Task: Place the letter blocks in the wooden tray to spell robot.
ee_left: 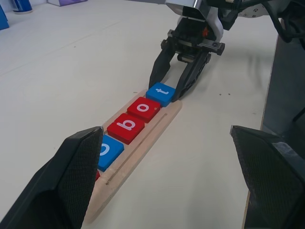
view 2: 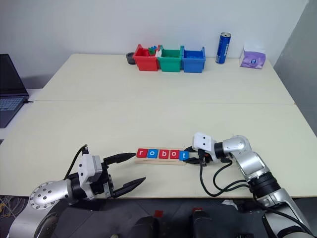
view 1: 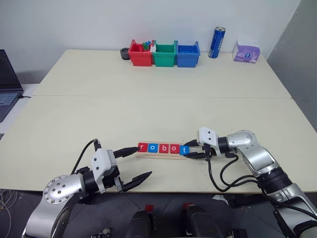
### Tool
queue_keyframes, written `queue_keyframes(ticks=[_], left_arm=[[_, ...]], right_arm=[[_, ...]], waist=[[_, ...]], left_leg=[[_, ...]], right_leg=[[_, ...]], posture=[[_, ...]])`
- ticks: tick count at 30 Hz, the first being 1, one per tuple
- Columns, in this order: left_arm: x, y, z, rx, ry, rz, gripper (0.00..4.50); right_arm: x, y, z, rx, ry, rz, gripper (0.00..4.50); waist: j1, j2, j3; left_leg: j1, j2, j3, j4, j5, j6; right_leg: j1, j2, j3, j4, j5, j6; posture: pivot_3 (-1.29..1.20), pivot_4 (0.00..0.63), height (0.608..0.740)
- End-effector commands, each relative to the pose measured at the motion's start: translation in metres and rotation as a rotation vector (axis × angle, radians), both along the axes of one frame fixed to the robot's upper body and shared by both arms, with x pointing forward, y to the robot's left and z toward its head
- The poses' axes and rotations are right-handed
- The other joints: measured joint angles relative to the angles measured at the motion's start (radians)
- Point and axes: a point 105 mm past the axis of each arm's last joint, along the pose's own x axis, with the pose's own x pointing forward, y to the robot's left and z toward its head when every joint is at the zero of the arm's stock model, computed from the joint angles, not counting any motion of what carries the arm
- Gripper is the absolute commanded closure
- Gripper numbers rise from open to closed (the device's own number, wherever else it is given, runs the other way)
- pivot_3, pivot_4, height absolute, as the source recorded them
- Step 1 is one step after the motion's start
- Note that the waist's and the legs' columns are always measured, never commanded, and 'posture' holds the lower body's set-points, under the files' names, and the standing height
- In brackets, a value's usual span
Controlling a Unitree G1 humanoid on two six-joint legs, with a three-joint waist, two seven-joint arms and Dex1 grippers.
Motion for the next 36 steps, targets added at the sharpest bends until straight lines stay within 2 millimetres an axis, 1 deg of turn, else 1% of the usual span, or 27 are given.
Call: queue_keyframes(ticks=[1,7,18,20,23,25,26,27,30,32,35,36], left_arm=[[-0.002,-0.008,0.012,0.001,-0.043,-0.032,0.00],[0.000,-0.012,0.018,0.003,-0.044,-0.035,0.00],[0.001,-0.013,0.019,0.004,-0.041,-0.033,0.00],[0.001,-0.013,0.019,0.004,-0.043,-0.032,0.00],[0.001,-0.013,0.020,0.004,-0.043,-0.032,0.00],[0.001,-0.013,0.020,0.004,-0.043,-0.032,0.00],[0.001,-0.014,0.020,0.003,-0.043,-0.032,0.00],[0.001,-0.014,0.020,0.003,-0.042,-0.033,0.00],[0.000,-0.014,0.020,0.002,-0.042,-0.033,0.00],[0.000,-0.014,0.020,0.004,-0.040,-0.033,0.00],[0.000,-0.013,0.020,0.005,-0.039,-0.032,0.00],[0.001,-0.013,0.020,0.004,-0.039,-0.033,0.00]], right_arm=[[0.003,0.003,0.007,-0.008,-0.039,0.016,3.03],[0.003,0.007,0.007,-0.005,-0.044,0.023,3.03],[0.004,0.011,0.009,0.003,-0.040,0.027,3.03],[0.004,0.010,0.009,0.004,-0.038,0.027,2.28],[0.005,0.011,0.010,0.011,-0.037,0.022,1.35],[0.006,0.011,0.013,0.022,-0.036,0.015,0.54],[0.006,0.010,0.016,0.031,-0.033,0.009,0.24],[0.006,0.009,0.018,0.040,-0.029,0.004,0.04],[0.004,0.002,0.026,0.062,-0.009,-0.009,0.04],[0.001,-0.009,0.032,0.065,0.004,-0.017,0.04],[-0.002,-0.019,0.032,0.045,0.008,-0.025,0.04],[-0.002,-0.021,0.030,0.043,0.010,-0.029,0.20]], waist=[[0.000,0.000,0.000],[0.000,0.000,0.000],[0.000,0.000,0.000],[0.000,0.000,0.000],[0.000,0.000,0.000],[0.000,0.000,0.000],[0.000,0.000,0.000],[0.000,0.000,0.000],[0.000,0.000,0.000],[0.000,0.000,0.000],[0.001,0.000,0.000],[0.001,0.000,0.000]], left_leg=[[0.000,0.000,0.000,0.000,0.000,0.000],[0.000,0.000,0.000,0.000,0.000,0.000],[0.000,0.000,0.000,0.000,0.000,0.000],[0.000,0.000,0.000,0.000,0.000,0.000],[0.000,0.000,0.000,0.000,0.000,0.000],[0.000,0.000,0.000,0.000,0.000,0.000],[0.000,0.000,0.000,0.000,0.000,0.000],[0.000,0.000,0.000,0.000,0.000,0.000],[0.000,0.000,0.000,0.000,0.000,0.000],[0.000,0.000,0.000,0.000,0.000,0.000],[0.000,0.000,0.000,0.000,0.000,0.000],[0.000,0.000,0.000,0.000,0.000,0.000]], right_leg=[[0.000,0.000,0.000,0.000,0.000,0.000],[0.000,0.000,0.000,0.000,0.000,0.000],[0.000,0.000,0.000,0.000,0.001,-0.001],[0.000,0.000,0.000,0.000,0.001,-0.001],[0.000,0.000,0.000,0.000,0.001,-0.001],[0.000,0.000,0.000,0.000,0.001,-0.001],[0.000,0.000,0.000,0.000,0.001,-0.002],[0.000,0.000,0.000,0.000,0.002,-0.003],[0.000,0.000,0.000,0.000,0.002,-0.004],[0.000,0.000,0.000,0.000,0.002,-0.004],[0.000,0.000,0.000,0.000,0.002,-0.003],[0.000,0.000,-0.001,0.000,0.002,-0.003]], posture=[[0.00,0.150,0.740],[0.00,0.150,0.740],[0.00,0.150,0.740],[0.00,0.150,0.740],[0.00,0.150,0.740],[0.00,0.150,0.740],[0.00,0.150,0.740],[0.00,0.150,0.740],[0.00,0.150,0.740],[0.00,0.150,0.740],[0.00,0.150,0.740],[0.00,0.150,0.740]])
